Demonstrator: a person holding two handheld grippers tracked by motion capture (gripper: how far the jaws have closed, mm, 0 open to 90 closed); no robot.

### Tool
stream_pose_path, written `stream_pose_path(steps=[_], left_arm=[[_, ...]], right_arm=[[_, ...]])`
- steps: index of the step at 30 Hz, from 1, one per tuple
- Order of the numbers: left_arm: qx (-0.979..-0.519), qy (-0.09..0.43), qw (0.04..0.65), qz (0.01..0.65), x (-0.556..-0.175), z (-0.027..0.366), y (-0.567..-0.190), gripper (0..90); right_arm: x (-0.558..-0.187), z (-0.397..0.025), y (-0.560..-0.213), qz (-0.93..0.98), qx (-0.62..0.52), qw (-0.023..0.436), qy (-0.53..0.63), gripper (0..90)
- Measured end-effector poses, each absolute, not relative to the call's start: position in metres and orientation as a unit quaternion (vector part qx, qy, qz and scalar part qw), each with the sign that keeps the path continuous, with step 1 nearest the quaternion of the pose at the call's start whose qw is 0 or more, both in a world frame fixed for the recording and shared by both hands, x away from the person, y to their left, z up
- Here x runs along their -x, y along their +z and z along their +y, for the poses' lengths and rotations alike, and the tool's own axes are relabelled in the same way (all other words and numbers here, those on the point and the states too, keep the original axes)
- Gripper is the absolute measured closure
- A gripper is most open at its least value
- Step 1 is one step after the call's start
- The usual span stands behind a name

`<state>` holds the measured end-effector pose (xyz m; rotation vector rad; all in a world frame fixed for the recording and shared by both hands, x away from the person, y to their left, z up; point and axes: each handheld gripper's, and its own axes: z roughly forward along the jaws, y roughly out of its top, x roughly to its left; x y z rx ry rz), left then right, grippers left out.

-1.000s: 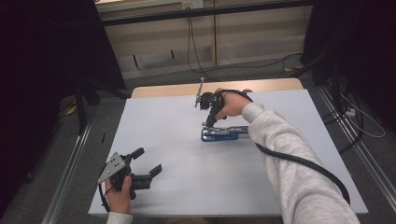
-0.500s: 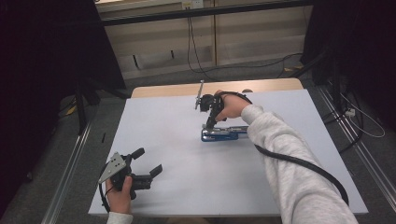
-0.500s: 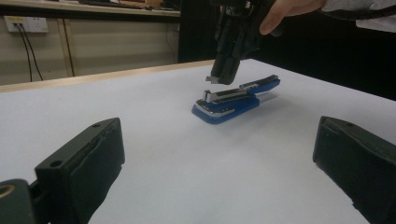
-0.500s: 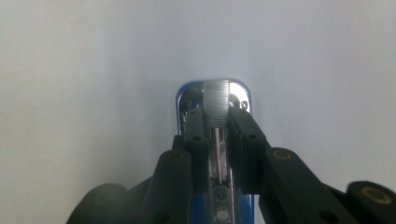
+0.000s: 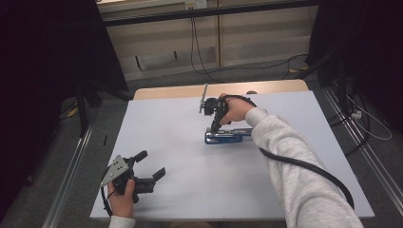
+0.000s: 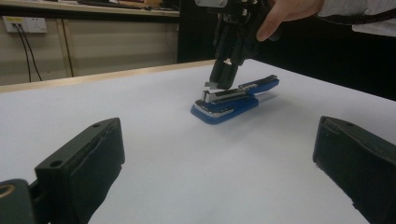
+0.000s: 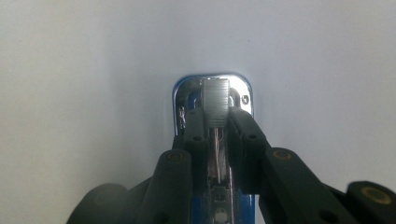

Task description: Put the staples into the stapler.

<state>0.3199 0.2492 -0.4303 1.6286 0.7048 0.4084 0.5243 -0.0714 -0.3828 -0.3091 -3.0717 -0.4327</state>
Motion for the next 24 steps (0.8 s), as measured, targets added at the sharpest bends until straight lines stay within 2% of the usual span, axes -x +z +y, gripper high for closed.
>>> stream_pose_path(steps=[24], left_arm=[[-0.707, 0.176, 0.613, 0.306, -0.3204, 0.2487, -0.4305, 2.2]], right_arm=[[-0.5250, -0.0697, -0.3909, -0.986, 0.096, 0.011, -0.134, 76.3]])
